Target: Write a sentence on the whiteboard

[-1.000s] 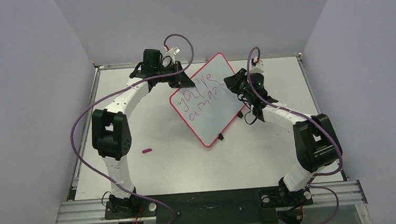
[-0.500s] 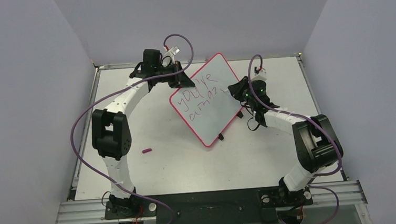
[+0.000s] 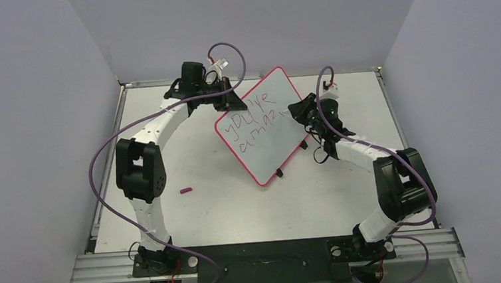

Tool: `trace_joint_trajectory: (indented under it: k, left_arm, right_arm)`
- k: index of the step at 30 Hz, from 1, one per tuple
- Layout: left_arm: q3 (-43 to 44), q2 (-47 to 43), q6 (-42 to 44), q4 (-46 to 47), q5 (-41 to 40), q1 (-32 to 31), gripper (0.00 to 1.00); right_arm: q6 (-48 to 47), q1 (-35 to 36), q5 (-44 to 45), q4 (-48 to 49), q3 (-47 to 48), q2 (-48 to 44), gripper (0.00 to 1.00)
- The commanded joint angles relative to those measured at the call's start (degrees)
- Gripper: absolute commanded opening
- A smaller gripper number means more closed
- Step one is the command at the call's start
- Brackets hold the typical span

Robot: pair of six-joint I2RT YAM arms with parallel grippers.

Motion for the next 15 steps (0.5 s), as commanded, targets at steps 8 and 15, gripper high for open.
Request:
trace_joint_trajectory:
  k: [8,15]
  left_arm:
    - [0.8,-5.1,-0.8,3.9,5.1,-0.5,0.0]
    - [0.7,-5.2,-0.9,4.0,5.0,-0.5,0.0]
  right_arm:
    - [1.0,0.8,-2.0,0.9,7.9,0.4,0.0]
    - [0.4,1.9,-1.8,-0.1,10.1,2.3,0.0]
